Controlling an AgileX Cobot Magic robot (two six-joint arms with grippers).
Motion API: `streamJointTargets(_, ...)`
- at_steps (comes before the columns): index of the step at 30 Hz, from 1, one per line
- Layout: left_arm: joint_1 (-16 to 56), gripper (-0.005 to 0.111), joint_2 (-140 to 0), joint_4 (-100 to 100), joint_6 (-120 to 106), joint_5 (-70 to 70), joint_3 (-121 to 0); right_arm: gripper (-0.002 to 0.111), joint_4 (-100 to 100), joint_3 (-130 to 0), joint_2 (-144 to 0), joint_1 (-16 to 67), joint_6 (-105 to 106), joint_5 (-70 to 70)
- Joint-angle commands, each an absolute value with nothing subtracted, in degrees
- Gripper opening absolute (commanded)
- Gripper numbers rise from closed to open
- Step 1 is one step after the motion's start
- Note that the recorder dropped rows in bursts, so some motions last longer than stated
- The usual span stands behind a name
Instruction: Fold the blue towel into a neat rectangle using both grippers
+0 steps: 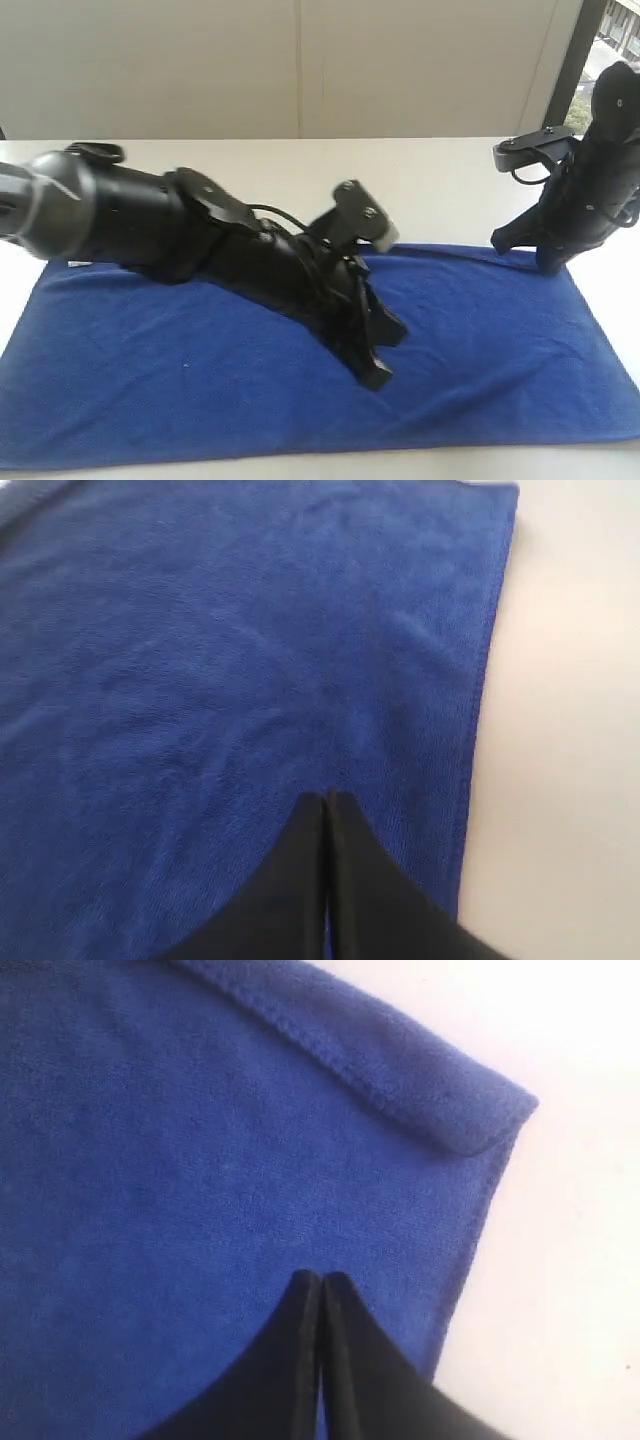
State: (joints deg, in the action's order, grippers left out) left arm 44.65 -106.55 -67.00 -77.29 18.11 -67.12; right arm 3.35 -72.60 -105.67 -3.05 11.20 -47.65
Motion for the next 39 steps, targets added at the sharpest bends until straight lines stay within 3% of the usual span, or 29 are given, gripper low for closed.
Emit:
streamJointTargets(1, 49.41, 0.000, -113.71, -46.18, -62.01, 19.07, -74.34, 0.000, 4.50, -73.93, -108.86, -3.46, 11.82, -48.05)
streamJointTargets(6, 53.53, 0.000, -118.95, -34.44, -54.09, 19.07, -80.26, 0.000, 4.67, -73.93, -110.87, -3.46, 11.82, -45.82)
streamJointTargets(15, 60.71, 0.000, -124.91, -34.25, -53.76, 16.53, -92.10, 0.000, 6.22, -73.93, -111.85, -3.46, 11.35, -43.38)
streamJointTargets(28, 61.87, 0.000, -129.65, -34.78, -52.27, 19.72, -94.21, 0.000, 10.68, -73.93, -116.40, -3.46, 8.35, -34.14)
streamJointTargets(39, 61.90, 0.000, -129.65, -35.87, -52.27, 21.94, -94.21, 0.000, 25.68, -74.12, -120.13, -3.46, -3.28, -27.27)
